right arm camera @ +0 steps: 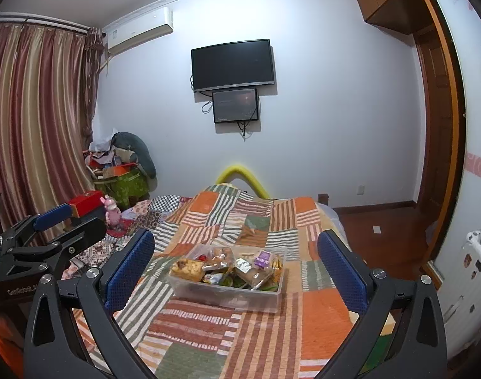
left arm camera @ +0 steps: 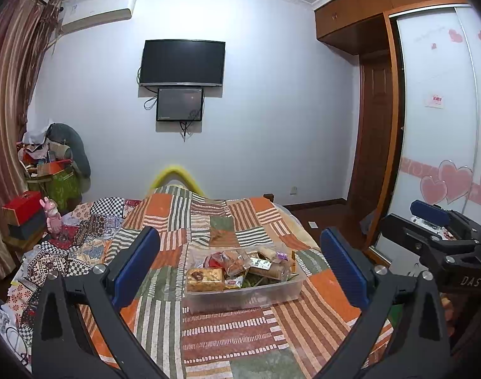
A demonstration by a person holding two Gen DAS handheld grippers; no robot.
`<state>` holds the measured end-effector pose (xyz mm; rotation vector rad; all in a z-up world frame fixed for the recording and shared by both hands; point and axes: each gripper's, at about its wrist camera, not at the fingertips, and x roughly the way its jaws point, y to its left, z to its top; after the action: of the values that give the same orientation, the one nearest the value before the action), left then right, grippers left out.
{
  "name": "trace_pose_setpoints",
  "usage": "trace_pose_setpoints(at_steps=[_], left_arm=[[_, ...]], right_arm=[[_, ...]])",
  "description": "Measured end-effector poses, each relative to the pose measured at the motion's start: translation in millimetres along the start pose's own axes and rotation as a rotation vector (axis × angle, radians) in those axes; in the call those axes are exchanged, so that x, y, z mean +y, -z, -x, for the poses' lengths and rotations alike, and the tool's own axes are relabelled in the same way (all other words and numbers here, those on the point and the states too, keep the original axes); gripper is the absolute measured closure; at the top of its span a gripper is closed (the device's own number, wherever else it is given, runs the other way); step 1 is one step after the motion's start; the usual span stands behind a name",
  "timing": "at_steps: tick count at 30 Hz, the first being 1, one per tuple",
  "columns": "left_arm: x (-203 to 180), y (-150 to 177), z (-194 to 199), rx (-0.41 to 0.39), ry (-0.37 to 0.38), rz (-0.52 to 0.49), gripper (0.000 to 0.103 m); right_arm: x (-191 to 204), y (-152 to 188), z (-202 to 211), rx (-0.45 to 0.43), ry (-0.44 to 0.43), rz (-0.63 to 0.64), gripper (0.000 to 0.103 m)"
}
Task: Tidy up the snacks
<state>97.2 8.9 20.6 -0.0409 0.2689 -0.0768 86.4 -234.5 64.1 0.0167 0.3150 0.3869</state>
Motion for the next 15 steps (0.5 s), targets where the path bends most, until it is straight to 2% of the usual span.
trace_pose_setpoints(at_steps=[15], left_arm=[[1.1,2.3,-2.5,0.014,0.027,-0.002,0.0]], right_arm=[[-2.2,-0.7,1.3,-0.001,0.005,0.0,0.0]])
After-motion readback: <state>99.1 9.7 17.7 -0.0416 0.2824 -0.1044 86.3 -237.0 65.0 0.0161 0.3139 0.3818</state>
